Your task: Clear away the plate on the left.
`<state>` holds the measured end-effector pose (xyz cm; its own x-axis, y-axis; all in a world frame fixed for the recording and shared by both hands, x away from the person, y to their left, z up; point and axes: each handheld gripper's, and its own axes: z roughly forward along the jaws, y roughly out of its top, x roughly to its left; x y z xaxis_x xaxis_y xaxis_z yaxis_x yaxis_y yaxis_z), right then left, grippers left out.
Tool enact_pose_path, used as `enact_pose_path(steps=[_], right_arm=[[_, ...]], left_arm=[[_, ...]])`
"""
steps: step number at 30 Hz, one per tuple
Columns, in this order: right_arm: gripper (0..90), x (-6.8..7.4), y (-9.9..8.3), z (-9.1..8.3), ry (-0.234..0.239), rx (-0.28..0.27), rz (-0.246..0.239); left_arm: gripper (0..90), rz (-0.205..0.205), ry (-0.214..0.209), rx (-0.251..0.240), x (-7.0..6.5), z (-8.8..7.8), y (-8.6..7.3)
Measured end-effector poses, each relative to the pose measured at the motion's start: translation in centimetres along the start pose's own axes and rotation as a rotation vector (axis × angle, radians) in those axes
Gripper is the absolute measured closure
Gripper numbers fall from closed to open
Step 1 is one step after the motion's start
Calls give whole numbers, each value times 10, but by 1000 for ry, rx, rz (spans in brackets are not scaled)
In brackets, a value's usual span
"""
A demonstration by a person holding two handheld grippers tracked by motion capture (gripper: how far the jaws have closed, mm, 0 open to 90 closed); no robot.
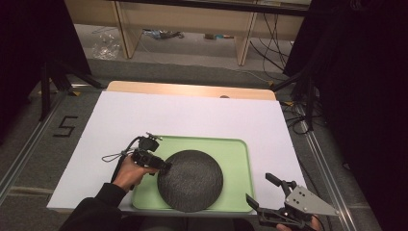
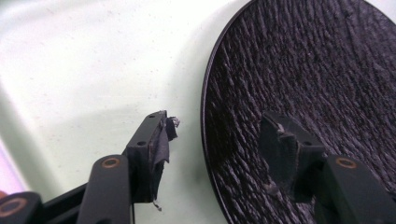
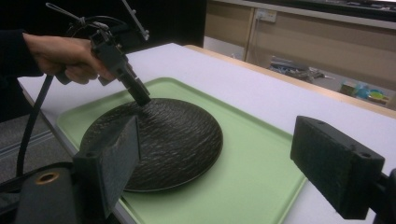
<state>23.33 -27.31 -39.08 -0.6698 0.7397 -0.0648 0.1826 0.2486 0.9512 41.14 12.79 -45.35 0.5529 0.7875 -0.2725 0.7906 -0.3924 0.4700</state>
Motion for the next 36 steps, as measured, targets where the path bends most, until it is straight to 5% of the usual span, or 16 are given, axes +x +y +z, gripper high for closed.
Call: enact_pose_path(steps=[11,17,36], right_arm=[[169,1,0,0,1,-2,15],[169,1,0,1,9,-16,10],[169,1,0,-1,6,8,17]], left_arm=[[308,-8,26,-149,-5,-25,-5],[288,-2,18,-283,-10,-46,-16],[246,32,-26,-443,-15,-77,-42]])
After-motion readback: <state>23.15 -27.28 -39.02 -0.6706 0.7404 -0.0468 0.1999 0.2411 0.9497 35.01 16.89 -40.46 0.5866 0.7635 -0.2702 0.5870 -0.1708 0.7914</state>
